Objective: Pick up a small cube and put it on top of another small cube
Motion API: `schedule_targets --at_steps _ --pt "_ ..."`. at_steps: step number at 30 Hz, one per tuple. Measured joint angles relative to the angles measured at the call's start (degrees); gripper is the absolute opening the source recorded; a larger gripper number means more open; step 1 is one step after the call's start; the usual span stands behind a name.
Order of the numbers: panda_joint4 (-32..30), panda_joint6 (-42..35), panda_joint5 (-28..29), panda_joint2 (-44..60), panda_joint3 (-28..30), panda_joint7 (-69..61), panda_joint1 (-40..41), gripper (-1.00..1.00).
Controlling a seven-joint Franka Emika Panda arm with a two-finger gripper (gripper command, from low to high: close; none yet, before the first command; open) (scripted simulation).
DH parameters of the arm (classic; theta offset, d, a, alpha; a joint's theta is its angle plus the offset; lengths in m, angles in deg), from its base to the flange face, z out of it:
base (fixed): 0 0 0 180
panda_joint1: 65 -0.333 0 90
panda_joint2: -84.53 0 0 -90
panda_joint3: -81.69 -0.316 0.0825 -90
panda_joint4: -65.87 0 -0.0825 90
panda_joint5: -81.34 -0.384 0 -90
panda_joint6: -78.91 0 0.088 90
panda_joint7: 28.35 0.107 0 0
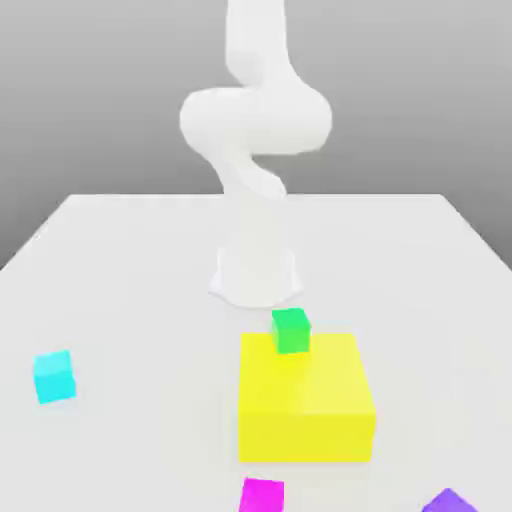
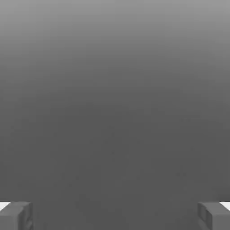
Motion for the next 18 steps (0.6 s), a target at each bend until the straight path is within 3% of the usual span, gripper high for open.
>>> schedule_targets --at_steps 11,18 --pt "-9.5 12.5 1.0 23.0 7.9 10.8 12.5 0.0" --pt "-15.5 20.4 -1.6 37.7 14.2 15.2 20.0 0.0"
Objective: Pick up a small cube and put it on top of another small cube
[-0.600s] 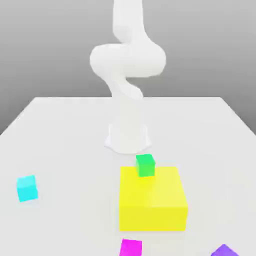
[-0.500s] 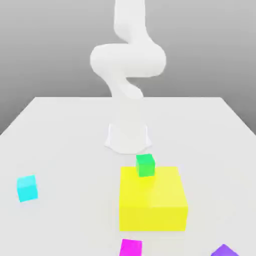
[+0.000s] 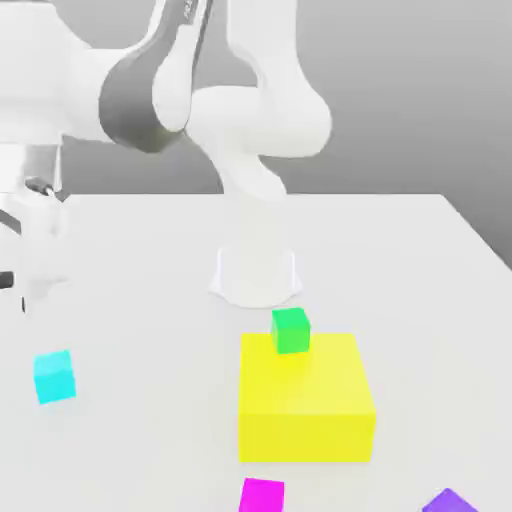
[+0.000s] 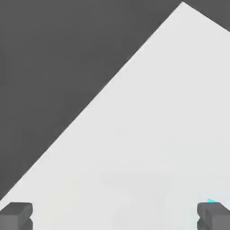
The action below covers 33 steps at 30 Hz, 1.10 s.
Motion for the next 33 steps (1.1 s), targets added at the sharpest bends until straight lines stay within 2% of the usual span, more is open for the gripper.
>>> schedule_targets --at_steps 5,10,11,18,24,29,33 --pt "-3.3 5.9 -6.1 10.8 1.0 -0.5 4.8 0.0" --pt "-1.6 13.7 -14.0 21.2 -5.9 -6.1 10.5 0.0" --pt "-1.3 14.7 -14.5 22.4 -7.0 -6.5 11.4 -1.0" --pt "-1.4 14.7 -14.3 22.3 -7.1 -6.4 11.5 -1.0" --pt "-3.8 6.1 -5.0 11.1 -1.9 0.7 8.1 -1.0" --pt "-7.4 -0.5 -2.9 0.5 -5.7 6.0 -0.2 -1.0" --pt "-10.5 -5.6 -3.0 -7.8 -9.8 9.4 -4.0 -1.0"
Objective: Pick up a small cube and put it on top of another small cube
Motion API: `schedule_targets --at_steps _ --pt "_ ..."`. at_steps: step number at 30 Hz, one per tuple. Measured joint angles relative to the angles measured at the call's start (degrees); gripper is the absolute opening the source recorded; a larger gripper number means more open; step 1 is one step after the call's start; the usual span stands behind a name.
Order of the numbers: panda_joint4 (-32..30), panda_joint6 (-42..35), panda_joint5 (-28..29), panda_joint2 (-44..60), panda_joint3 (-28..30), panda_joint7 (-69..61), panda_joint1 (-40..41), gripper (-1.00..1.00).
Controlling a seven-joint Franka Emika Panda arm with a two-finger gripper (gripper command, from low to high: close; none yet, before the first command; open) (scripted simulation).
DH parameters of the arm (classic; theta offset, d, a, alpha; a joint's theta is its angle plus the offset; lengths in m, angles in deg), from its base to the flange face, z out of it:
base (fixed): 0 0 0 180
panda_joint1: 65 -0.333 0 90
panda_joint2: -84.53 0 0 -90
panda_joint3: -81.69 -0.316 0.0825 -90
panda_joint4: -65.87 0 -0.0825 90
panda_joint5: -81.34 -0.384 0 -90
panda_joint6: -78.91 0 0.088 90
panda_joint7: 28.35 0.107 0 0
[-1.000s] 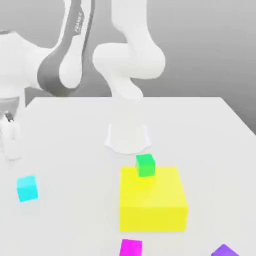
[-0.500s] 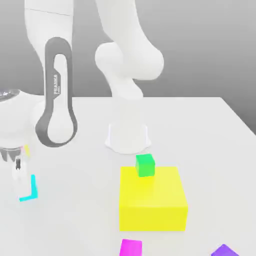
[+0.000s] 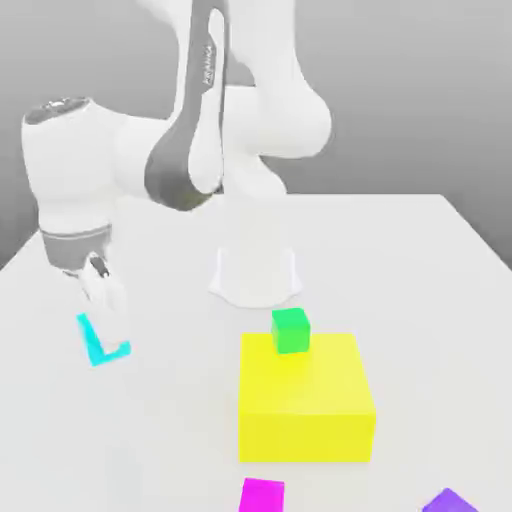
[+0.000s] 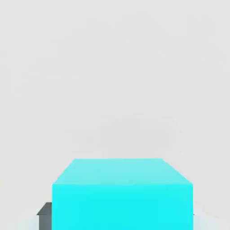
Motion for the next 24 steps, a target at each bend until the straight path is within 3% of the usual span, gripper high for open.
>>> schedule_targets --at_steps 14,20,21,24 --pt "-10.7 -17.0 -5.4 -27.7 -16.0 8.2 -18.3 -1.0" --pt "-14.1 -5.1 -6.8 -19.2 -18.3 8.4 -19.1 -1.0" --pt "-14.6 -3.1 -6.9 -17.6 -18.5 8.4 -19.1 1.0" --pt "-14.6 -3.1 -7.0 -17.6 -18.5 8.4 -19.1 1.0"
